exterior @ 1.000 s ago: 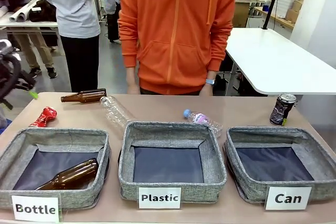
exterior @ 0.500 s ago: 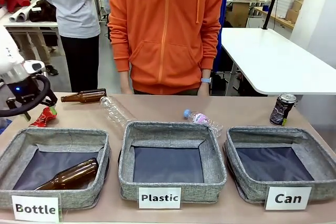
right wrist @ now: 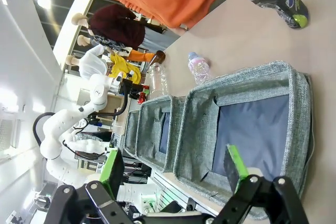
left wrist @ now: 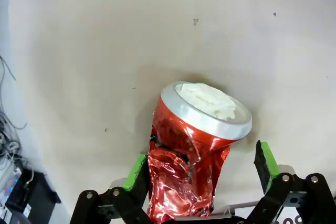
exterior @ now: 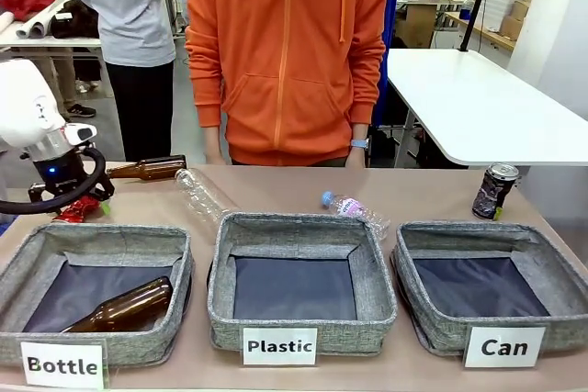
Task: Sort the can waste into the basket.
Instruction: Pick up the can waste from the table and place it in the right Fabric basket.
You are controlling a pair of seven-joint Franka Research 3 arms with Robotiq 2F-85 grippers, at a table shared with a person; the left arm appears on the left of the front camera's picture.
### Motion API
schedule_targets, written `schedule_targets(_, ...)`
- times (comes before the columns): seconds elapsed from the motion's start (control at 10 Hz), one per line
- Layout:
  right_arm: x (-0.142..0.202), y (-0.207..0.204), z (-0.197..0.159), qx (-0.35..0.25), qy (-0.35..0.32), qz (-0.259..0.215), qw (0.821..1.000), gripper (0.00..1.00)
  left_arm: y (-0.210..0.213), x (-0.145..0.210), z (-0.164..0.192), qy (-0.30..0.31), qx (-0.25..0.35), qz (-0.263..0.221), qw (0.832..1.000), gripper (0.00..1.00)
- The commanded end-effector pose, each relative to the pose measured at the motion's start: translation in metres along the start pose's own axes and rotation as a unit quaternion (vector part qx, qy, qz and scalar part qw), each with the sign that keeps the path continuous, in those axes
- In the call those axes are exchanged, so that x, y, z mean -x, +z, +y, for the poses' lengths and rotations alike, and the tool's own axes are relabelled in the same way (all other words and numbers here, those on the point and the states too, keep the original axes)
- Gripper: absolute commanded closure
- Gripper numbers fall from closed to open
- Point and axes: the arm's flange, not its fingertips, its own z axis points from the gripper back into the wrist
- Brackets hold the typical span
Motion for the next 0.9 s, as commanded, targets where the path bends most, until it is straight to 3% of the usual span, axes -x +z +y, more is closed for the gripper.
schedule_targets(0.0, -0.0035, 0.0000, -0.0002, -0.012, 0.013, -0.012, 1.000, 0.00, 0.0003, -0.0046, -0.0053, 0.008, -0.017, 0.003, 1.000, 0.00)
schedule_targets(0.4, -0.0035, 0.0000, -0.0002, -0.012, 0.013, -0.012, 1.000, 0.00, -0.0011, -0.0047, -0.0040, 0.016, -0.014, -0.004, 1.000, 0.00)
schedule_targets(0.5, -0.0035, 0.0000, -0.0002, -0.012, 0.013, -0.012, 1.000, 0.00, -0.0011, -0.0056, -0.0029, 0.017, -0.029, -0.006, 0.999, 0.58)
schedule_targets(0.6, -0.0035, 0.0000, -0.0002, -0.012, 0.013, -0.012, 1.000, 0.00, 0.0007, -0.0050, -0.0033, 0.015, -0.029, -0.009, 0.999, 0.58)
schedule_targets(0.7, -0.0035, 0.0000, -0.0002, -0.012, 0.013, -0.012, 1.000, 0.00, 0.0027, -0.0035, -0.0040, 0.014, -0.025, -0.011, 1.000, 1.00)
schedule_targets(0.8, -0.0035, 0.0000, -0.0002, -0.012, 0.013, -0.012, 1.000, 0.00, 0.0037, -0.0026, -0.0041, 0.015, -0.022, -0.013, 1.000, 0.63)
